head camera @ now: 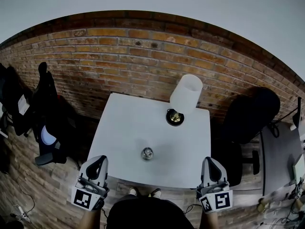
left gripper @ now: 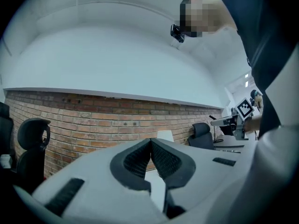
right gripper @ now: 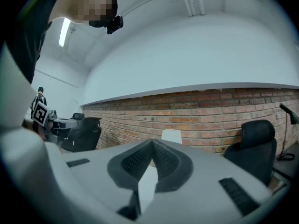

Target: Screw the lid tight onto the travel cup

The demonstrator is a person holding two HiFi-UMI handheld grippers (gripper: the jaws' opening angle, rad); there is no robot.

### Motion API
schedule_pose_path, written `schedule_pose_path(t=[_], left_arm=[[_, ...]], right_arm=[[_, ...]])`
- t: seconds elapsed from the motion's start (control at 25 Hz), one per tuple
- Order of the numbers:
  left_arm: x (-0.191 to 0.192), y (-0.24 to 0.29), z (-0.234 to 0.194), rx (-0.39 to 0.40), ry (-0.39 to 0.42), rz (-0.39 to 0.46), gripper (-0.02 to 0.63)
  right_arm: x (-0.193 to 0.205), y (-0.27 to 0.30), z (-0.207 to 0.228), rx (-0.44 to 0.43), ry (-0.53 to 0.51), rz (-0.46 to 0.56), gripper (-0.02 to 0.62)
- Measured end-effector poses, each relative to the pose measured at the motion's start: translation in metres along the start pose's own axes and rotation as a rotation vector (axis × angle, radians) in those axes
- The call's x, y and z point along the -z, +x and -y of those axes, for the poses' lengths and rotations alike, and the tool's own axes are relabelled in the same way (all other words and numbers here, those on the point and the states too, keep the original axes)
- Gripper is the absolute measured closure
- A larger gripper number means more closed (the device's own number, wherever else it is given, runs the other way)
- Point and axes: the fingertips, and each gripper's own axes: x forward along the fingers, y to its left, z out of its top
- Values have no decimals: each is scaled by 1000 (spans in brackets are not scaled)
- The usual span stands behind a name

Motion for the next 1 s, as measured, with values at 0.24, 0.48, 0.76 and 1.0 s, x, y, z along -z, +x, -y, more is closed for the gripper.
schedule_pose_path(t=[0.24,0.48,0.76,1.0], left_arm=[[-1,-8,-2,-14,5,20,583],[-15,11,12,19,-4,95,583],[-12,6,17,16,-8,75,583],[-9,-3,23,12,-7,58,583]], right_arm=[[-4,-4,0,33,27,24,583],[-8,-8,4,42,14,25,583],[-8,-14,3,38,19,28,583],[-7,-19,-2,21,24,37,583]])
